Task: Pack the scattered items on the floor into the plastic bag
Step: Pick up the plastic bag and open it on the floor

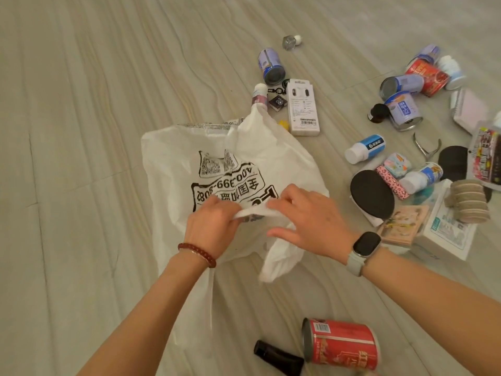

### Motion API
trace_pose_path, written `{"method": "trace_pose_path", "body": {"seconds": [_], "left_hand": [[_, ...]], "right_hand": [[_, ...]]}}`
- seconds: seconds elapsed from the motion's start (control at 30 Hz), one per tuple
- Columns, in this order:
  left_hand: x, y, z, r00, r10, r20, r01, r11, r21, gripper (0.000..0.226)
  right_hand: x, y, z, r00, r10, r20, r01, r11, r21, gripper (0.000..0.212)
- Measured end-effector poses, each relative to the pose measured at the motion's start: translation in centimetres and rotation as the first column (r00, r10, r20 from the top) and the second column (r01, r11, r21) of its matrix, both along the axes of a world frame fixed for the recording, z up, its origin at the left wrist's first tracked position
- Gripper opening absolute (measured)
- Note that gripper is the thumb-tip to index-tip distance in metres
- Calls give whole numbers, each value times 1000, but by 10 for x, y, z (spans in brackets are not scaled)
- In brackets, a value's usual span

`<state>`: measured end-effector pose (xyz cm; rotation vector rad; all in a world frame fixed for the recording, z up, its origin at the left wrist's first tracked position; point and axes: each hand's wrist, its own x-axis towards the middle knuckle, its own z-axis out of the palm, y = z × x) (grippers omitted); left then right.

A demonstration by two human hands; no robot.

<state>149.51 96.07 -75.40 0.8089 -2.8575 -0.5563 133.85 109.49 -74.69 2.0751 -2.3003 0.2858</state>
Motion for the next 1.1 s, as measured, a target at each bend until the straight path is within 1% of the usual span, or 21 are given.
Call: {"method": "trace_pose_path", "body": {"seconds": [0.07,0.13,0.23,0.3,0.33,0.4,0.43,0.47,0.5,0.53,0.57,0.6,0.7,0.77,0.8,0.83,0.87,0.93,0.97,1.03,1.1], "left_hand": [[-1,-8,4,997,20,75,-48,916,398,25],[2,-12,3,999,37,33,-49,685,727,20],[4,-1,-3,960,267,-86,-22,377,926,18],[0,6,-6,876,477,-77,-54,256,965,15],[-1,7,-7,838,539,-86,-83,281,956,18],[0,8,-10,843,517,-151,-143,485,863,18],[2,10,-14,876,449,-173,-155,604,782,15],[6,13,-18,912,371,-177,-148,699,700,12],[10,15,-23,942,292,-167,-128,770,625,18],[14,17,-28,968,208,-140,-96,825,557,34],[17,20,-30,988,126,-90,-67,874,481,51],[19,21,-32,998,59,-39,-40,925,379,60],[17,20,-27,998,-21,-62,28,993,116,47],[14,16,-25,995,-3,-102,9,998,68,37],[12,13,-25,994,31,-105,-23,997,77,38],[11,10,-23,992,90,-91,-81,992,100,40],[10,7,-20,986,163,-40,-158,980,121,39],[9,2,-15,957,267,116,-280,952,120,30],[8,0,-11,943,306,134,-324,935,145,27],[5,-3,-2,884,461,74,-453,809,376,24],[2,-6,3,766,639,71,-502,525,688,22]], "right_hand": [[-8,8,-14,997,-1,-81,4,999,45,35],[-16,13,-19,992,-107,-66,109,994,21,29],[-15,12,-19,950,-309,52,308,951,17,23],[-9,5,-21,887,-437,149,411,894,178,20],[-7,2,-22,845,-482,230,418,865,277,20],[-3,-4,-18,681,-547,486,442,837,323,20],[-3,-8,-13,475,-584,658,491,797,353,20],[-5,-12,-7,174,-586,791,530,733,427,23],[-9,-16,-2,-141,-544,827,512,675,531,26],[-12,-18,3,-386,-482,786,444,650,617,28],[-14,-20,7,-548,-430,717,360,653,666,27],[-13,-21,11,-634,-419,650,268,670,693,23],[-9,-21,13,-686,-425,590,143,717,682,32],[-9,-22,14,-658,-396,640,192,734,651,31],[-9,-20,13,-573,-391,720,262,745,613,27],[-8,-18,13,-400,-432,808,326,757,566,25],[-6,-14,14,-124,-501,856,359,782,510,24],[2,-4,11,422,-454,785,270,889,369,29],[6,0,7,604,-378,701,178,922,344,36],[14,8,2,828,-261,497,77,929,362,51],[15,14,-3,943,-134,304,40,955,295,50]]}}
